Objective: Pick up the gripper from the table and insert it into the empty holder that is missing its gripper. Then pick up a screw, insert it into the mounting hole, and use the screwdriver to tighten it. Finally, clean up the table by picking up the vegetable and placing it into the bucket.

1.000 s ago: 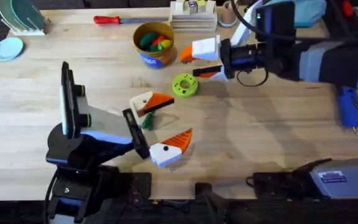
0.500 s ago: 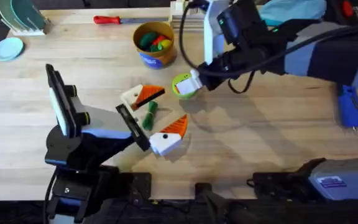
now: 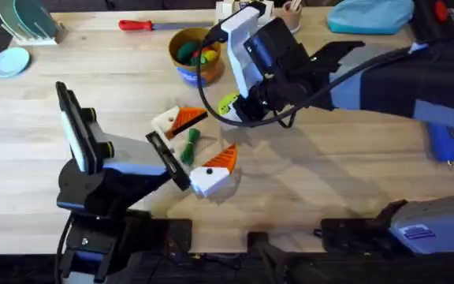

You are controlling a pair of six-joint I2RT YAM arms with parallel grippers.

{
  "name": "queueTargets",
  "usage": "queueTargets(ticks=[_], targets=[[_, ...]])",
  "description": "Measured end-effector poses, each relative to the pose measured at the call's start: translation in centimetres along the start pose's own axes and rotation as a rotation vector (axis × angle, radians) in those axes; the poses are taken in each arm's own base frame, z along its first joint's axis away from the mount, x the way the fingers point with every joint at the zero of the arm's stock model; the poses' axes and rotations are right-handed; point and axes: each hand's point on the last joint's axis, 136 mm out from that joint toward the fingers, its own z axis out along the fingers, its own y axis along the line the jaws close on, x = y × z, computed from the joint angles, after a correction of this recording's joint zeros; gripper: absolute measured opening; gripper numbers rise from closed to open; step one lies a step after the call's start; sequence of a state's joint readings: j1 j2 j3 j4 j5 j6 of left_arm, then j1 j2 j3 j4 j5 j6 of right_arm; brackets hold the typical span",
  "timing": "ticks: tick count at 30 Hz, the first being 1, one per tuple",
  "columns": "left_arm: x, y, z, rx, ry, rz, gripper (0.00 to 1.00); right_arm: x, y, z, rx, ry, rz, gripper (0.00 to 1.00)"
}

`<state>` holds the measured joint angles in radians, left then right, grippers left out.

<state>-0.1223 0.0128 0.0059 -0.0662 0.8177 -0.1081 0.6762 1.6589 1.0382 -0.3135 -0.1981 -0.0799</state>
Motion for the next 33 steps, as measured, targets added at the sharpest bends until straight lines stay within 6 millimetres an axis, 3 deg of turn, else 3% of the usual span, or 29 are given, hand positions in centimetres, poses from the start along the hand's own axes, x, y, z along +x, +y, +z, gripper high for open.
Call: queueTargets(ticks=[19, 24, 33], targets=[[0.0, 0.0, 0.0, 0.0, 0.0, 0.0, 0.993, 1.1, -0.5, 1.6, 0.065, 0.053, -0.011, 0.218], [0.0, 0.0, 0.0, 0.0, 0.0, 0.0, 0.993, 1.0, -0.7, 1.6, 0.073, 0.051, -0.006, 0.014], [0.0, 0.0, 0.0, 0.0, 0.0, 0.0, 0.993, 1.5, -1.0, 1.3, 0.078, 0.077, 0.016, 0.006]])
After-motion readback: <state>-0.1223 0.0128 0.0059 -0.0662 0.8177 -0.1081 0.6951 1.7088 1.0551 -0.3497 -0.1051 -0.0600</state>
